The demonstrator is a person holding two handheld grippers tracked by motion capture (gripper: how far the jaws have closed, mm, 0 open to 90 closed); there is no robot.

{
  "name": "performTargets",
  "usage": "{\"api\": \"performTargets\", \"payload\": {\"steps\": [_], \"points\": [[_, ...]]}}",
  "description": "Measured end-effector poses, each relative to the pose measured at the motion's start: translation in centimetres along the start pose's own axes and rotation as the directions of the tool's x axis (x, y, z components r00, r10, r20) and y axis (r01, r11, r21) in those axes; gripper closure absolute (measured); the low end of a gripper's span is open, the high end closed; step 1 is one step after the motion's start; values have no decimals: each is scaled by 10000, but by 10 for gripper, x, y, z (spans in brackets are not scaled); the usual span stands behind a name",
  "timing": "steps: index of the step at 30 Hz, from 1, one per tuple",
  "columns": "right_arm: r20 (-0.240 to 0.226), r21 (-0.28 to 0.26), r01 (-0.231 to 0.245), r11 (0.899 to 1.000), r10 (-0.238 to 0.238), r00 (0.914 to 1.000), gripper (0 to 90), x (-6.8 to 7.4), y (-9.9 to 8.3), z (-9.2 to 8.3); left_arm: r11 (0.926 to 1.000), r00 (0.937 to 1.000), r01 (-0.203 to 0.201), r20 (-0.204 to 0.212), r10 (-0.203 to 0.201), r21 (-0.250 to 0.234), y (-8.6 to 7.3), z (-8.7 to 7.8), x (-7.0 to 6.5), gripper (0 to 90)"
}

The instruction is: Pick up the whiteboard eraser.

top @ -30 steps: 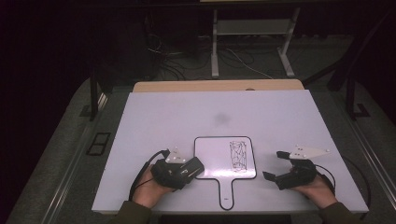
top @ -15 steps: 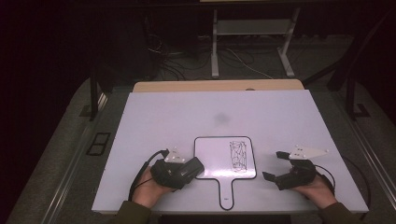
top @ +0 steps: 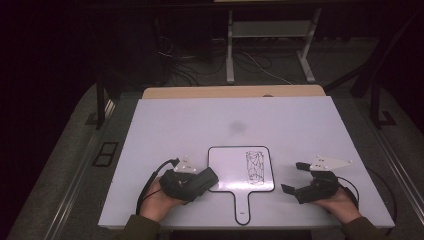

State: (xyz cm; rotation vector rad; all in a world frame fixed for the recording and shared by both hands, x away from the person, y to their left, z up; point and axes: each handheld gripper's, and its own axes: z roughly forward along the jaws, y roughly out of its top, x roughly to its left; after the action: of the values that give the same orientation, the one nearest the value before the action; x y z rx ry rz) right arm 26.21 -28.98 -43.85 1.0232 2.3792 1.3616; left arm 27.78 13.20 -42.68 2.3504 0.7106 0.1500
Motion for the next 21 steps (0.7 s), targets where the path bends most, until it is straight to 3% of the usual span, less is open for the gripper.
{"api": "performTargets", "payload": {"steps": [21], "points": [[-50,32,-61,10000,61,10000,0,0,0,1,9988,9997,-144,166,152,-472,15,-2,5,398]]}}
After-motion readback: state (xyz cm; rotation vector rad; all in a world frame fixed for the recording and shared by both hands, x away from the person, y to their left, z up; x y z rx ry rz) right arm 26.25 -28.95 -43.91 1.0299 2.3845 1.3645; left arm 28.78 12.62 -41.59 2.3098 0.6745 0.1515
